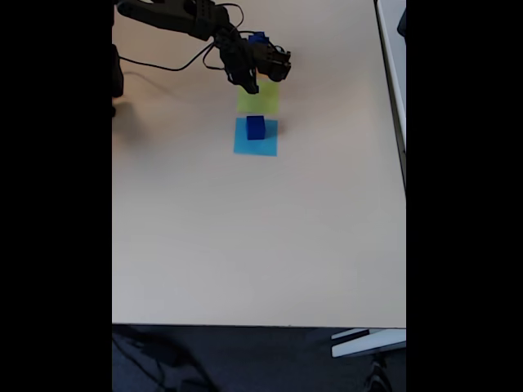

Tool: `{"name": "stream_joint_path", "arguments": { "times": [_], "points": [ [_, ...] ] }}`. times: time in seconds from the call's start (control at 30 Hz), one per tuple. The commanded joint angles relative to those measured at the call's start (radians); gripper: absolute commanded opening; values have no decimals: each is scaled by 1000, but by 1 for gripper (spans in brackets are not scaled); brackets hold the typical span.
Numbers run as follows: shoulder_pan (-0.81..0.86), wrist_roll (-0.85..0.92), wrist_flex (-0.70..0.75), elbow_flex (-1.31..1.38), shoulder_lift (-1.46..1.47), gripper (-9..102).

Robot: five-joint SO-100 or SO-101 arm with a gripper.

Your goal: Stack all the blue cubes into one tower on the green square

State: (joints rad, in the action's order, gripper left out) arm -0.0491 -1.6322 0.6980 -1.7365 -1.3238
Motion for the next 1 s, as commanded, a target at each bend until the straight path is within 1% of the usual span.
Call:
{"name": "stream_joint_path", "arguments": {
  "times": [0.0, 0.3, 0.53, 0.6, 0.67, 0.97],
  "points": [
    [15, -8, -26, -3, -92, 0],
    [18, 0, -28, -12, -94, 0],
    [17, -6, -60, -35, -97, 0],
    [15, -8, -61, -35, -97, 2],
    [15, -8, -61, -35, -97, 6],
    [14, -9, -63, -38, -97, 6]
  ]
}}
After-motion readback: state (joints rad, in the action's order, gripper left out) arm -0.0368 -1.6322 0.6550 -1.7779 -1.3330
